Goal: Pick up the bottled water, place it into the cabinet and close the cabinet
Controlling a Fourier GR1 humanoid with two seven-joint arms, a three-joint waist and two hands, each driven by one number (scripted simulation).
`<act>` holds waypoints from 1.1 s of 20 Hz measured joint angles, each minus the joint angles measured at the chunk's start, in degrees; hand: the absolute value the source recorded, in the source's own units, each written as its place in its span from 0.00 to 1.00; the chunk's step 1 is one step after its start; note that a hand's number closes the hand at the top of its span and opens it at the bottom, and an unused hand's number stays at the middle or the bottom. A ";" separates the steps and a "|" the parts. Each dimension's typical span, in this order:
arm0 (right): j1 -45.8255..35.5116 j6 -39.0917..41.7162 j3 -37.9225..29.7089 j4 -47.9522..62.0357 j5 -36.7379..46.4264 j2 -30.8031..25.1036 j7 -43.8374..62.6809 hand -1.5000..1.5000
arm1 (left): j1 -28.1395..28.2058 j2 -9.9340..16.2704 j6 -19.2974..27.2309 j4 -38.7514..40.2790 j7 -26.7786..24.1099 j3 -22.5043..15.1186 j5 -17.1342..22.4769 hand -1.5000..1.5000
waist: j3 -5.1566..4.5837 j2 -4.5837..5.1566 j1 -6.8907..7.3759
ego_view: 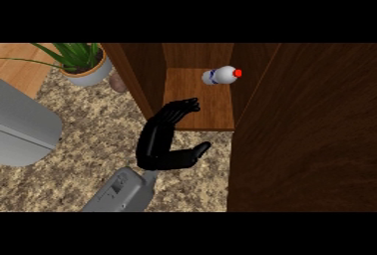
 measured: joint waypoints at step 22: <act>-2.74 8.97 14.55 -0.81 5.02 -14.41 0.05 1.00 | 29.37 18.60 -6.09 -27.89 0.66 7.76 8.04 0.00 | -0.36 -0.43 0.30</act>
